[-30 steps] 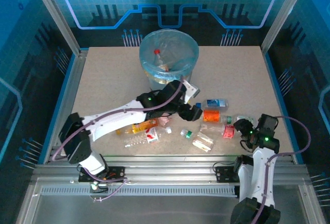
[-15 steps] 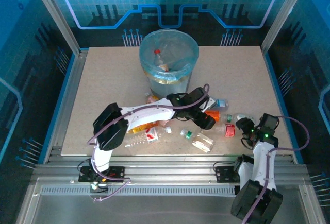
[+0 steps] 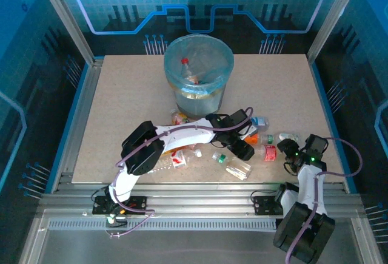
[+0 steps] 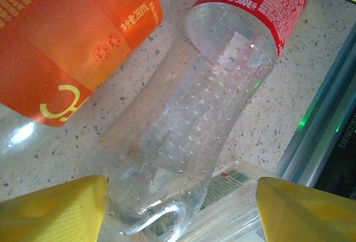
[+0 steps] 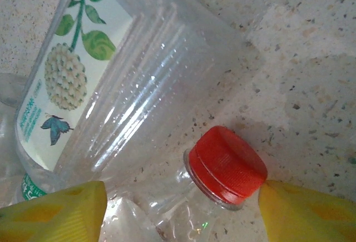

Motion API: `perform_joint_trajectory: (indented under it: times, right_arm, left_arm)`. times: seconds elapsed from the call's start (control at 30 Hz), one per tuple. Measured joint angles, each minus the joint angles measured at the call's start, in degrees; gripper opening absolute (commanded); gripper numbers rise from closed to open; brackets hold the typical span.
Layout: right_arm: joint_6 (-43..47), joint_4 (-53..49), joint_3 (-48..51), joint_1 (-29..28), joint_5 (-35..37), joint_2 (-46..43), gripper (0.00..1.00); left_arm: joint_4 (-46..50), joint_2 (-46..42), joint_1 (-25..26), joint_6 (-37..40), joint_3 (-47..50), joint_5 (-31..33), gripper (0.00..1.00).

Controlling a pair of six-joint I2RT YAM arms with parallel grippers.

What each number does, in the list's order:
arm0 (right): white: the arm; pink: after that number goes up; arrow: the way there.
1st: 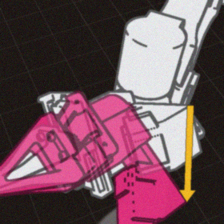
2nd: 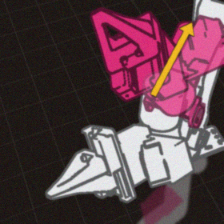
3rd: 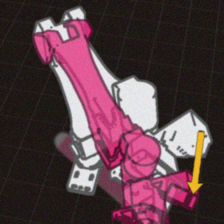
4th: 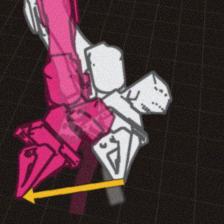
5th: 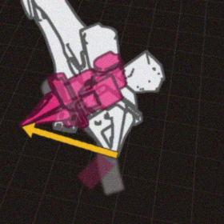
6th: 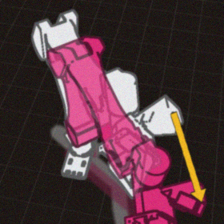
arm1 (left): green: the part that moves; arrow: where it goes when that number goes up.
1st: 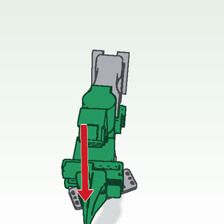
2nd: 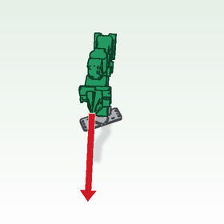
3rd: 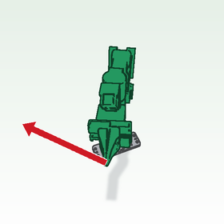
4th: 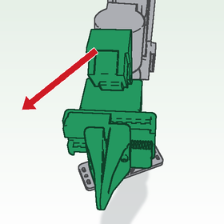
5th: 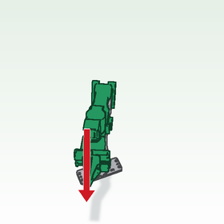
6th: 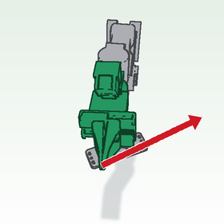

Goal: Put the plastic bottles in the bin

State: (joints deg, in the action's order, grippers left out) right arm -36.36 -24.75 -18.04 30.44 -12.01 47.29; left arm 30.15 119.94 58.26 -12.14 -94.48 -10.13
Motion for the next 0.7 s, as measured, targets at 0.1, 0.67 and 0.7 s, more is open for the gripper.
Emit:
perform_joint_trajectory:
  times: [0.1,0.67,0.7]
  right_arm:
    - [0.0,0.7,-0.2,0.8,-0.7,1.4,0.68]
    - [1.9,3.4,-1.2,9.1,-9.2,5.4,0.64]
    - [1.9,3.6,-1.2,9.2,-9.6,5.7,0.66]
  left_arm:
    - [0.2,0.5,0.0,0.0,0.0,0.3,0.66]
    - [1.1,1.2,0.0,0.0,0.0,3.3,0.66]
    - [1.1,1.2,0.0,0.0,0.0,3.3,0.66]
